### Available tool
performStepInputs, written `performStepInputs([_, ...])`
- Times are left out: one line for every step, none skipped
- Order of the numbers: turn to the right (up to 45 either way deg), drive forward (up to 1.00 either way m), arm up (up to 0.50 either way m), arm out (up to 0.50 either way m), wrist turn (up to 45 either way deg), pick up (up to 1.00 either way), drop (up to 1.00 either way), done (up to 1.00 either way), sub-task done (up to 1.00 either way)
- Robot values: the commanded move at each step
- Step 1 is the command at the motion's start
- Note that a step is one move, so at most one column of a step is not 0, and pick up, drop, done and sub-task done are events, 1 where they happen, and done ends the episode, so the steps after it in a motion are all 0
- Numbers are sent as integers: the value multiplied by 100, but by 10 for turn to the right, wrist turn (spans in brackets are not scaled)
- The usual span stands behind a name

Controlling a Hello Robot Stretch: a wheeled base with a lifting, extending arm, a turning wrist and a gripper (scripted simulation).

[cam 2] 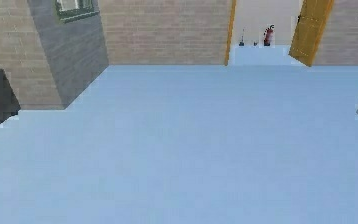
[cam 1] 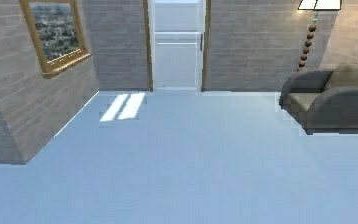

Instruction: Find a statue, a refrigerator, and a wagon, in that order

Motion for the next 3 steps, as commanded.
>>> performStepInputs([0,25,0,0,0,0,0,0,0])
performStepInputs([-450,0,0,0,0,0,0,0,0])
performStepInputs([-420,0,0,0,0,0,0,0,0])
